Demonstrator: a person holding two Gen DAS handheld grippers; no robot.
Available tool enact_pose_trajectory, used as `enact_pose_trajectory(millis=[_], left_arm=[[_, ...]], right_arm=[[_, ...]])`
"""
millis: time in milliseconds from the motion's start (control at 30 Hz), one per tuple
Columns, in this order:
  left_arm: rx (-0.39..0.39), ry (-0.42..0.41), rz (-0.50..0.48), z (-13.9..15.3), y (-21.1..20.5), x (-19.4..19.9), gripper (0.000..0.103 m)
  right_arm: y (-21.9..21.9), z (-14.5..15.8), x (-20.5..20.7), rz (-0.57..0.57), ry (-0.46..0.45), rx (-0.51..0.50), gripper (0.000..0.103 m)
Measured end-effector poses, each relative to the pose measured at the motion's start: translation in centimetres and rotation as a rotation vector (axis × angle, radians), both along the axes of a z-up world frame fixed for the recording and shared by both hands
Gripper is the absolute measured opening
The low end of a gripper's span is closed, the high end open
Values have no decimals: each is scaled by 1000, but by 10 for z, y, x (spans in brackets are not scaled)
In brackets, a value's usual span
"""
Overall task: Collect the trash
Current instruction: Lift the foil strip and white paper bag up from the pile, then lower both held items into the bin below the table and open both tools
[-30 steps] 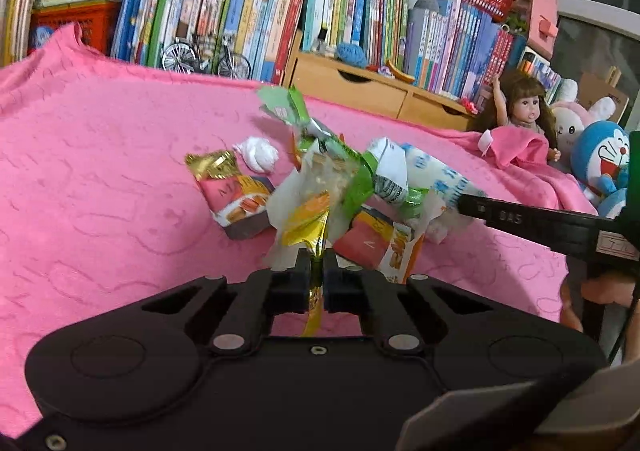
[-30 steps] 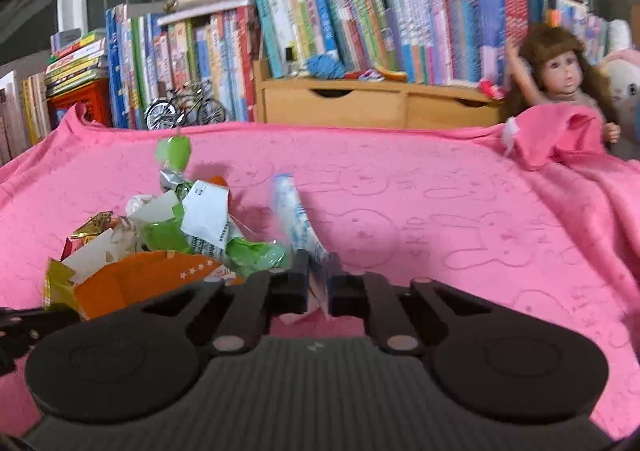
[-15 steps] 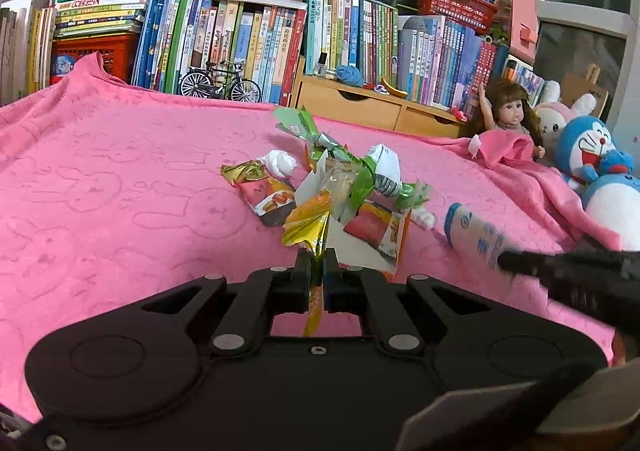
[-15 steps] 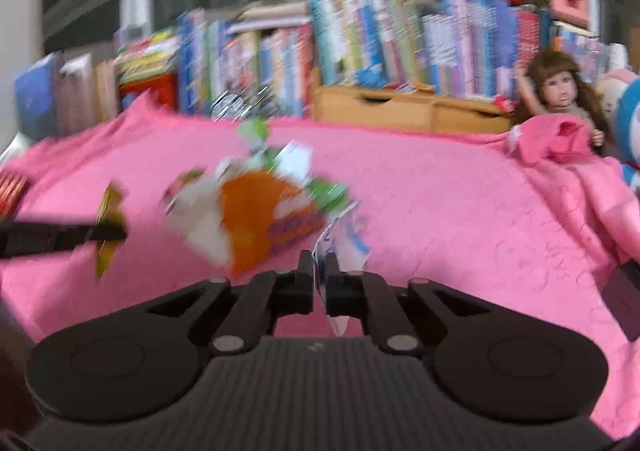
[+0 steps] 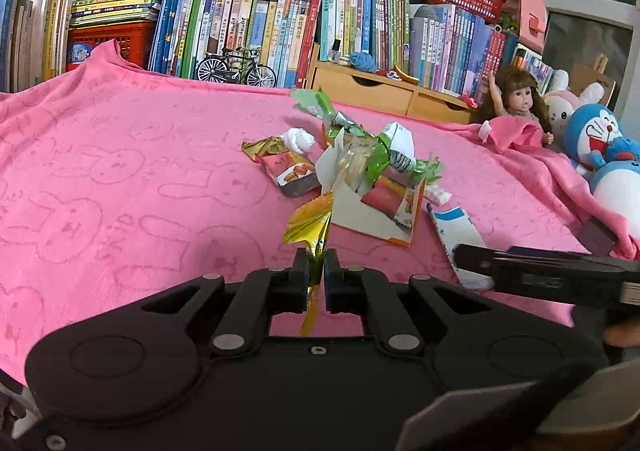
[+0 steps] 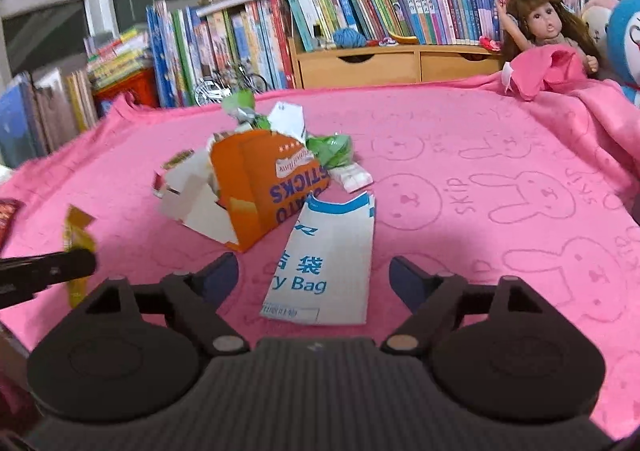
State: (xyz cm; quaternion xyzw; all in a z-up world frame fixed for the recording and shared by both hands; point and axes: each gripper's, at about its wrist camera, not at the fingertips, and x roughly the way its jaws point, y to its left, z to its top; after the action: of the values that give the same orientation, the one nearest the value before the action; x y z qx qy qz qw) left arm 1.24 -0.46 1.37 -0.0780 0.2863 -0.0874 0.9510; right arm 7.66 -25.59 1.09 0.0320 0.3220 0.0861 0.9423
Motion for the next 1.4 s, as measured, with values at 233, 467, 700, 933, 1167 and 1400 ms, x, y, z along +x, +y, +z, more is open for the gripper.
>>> enact_pose_trajectory(millis=[233, 467, 700, 933, 1167, 1400], left_arm=[[17, 16, 4, -6, 1, -2, 7], [10, 15, 2, -7, 4, -4, 7], [15, 8, -3, -5, 5, -10, 7], [8, 16, -27, -2, 7, -20, 7], [-13, 17, -42, -1, 8, -44, 7], [-7, 65, -105, -1, 7, -79, 7]], right_arm=[[12, -11, 6, -39, -20, -75, 66], [7, 5, -14, -23, -75, -62, 33], [6, 9, -32, -4, -91, -55, 29], [3, 20, -59, 33, -117, -2, 28], [8, 25, -97, 98, -129, 35, 28], [13, 26, -139, 172, -106, 83, 28]])
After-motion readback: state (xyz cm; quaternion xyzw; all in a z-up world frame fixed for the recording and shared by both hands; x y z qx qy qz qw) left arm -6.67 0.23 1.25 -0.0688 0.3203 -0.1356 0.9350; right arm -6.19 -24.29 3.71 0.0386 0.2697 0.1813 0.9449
